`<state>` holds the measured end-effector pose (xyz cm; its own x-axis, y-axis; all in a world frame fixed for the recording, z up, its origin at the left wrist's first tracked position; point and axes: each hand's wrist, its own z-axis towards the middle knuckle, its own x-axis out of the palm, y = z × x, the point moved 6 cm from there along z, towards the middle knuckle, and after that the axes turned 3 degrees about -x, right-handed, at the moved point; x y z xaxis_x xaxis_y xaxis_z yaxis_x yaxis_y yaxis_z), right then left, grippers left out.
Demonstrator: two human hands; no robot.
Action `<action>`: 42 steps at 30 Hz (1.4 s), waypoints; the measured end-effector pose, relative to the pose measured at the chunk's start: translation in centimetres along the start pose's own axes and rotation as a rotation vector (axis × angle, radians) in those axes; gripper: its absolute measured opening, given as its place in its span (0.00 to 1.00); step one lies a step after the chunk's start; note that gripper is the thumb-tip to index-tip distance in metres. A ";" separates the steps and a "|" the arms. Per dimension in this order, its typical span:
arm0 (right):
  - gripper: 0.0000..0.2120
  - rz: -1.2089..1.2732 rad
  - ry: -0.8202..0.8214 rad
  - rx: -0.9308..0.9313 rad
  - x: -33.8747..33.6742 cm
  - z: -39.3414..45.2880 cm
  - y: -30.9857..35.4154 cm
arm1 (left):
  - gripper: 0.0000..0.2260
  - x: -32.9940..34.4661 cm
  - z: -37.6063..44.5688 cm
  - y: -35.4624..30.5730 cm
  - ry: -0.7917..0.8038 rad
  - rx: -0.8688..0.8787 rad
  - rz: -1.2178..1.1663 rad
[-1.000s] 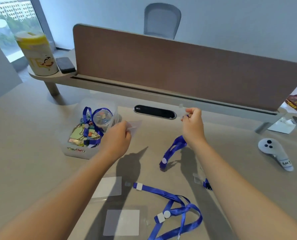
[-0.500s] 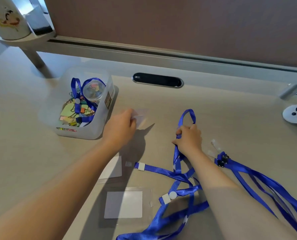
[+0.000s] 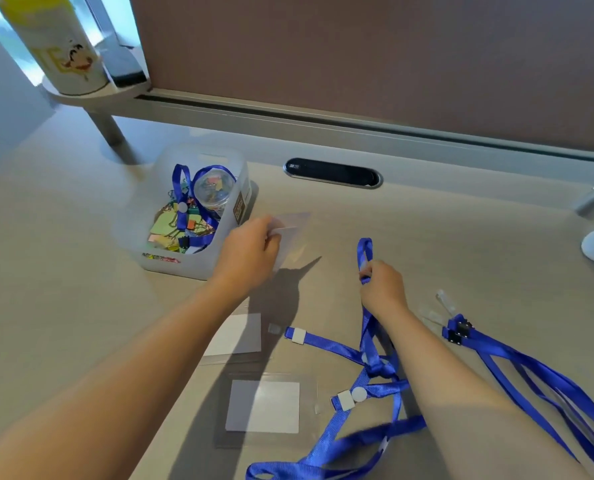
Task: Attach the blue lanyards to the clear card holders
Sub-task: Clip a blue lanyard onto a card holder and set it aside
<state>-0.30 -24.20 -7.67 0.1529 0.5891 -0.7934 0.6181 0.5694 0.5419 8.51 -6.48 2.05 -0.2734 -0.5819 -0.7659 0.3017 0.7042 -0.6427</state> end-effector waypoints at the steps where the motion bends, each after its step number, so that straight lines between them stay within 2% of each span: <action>1: 0.15 0.024 -0.011 -0.014 -0.5 0.0 0.8 | 0.10 -0.8 0.0 0.0 -0.025 -0.003 -0.017; 5: 0.13 0.153 -0.030 -0.108 -3.5 -0.9 6.4 | 0.10 -4.9 -0.3 0.0 -0.149 -0.020 -0.097; 7: 0.17 0.288 -0.063 -0.146 -4.9 -1.3 9.8 | 0.09 -7.8 -0.5 0.4 -0.219 -0.034 -0.125; 12: 0.17 0.505 -0.089 -0.278 -5.3 -1.6 18.6 | 0.09 -14.2 -0.5 3.7 -0.343 -0.122 -0.110; 18: 0.14 0.557 -0.178 -0.422 -3.3 -1.7 27.7 | 0.10 -19.2 0.0 8.6 -0.382 -0.199 -0.097; 22: 0.13 0.511 -0.233 -0.492 -0.7 -1.0 31.4 | 0.10 -21.0 0.7 11.3 -0.381 -0.202 -0.116; 26: 0.14 0.279 -0.188 -0.500 3.0 0.0 31.8 | 0.11 -21.7 1.4 13.0 -0.370 -0.196 -0.132; 30: 0.13 -0.213 0.133 -0.479 7.2 0.3 30.0 | 0.11 -21.4 1.8 14.2 -0.361 -0.189 -0.139; 33: 0.16 -0.357 0.298 -0.442 7.6 -0.5 28.4 | 0.12 -20.6 1.9 14.2 -0.334 -0.175 -0.120; 36: 0.19 -0.285 0.234 -0.411 5.6 -0.9 27.0 | 0.12 -19.6 2.0 12.9 -0.308 -0.136 -0.099; 42: 0.15 -0.174 0.080 -0.336 -1.0 -2.6 20.6 | 0.10 -15.7 2.0 6.4 -0.251 0.042 -0.072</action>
<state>10.27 -11.63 5.00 -0.0009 0.5025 -0.8646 0.3407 0.8130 0.4722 16.54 6.37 9.87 -0.0625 -0.7164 -0.6949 0.3288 0.6426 -0.6920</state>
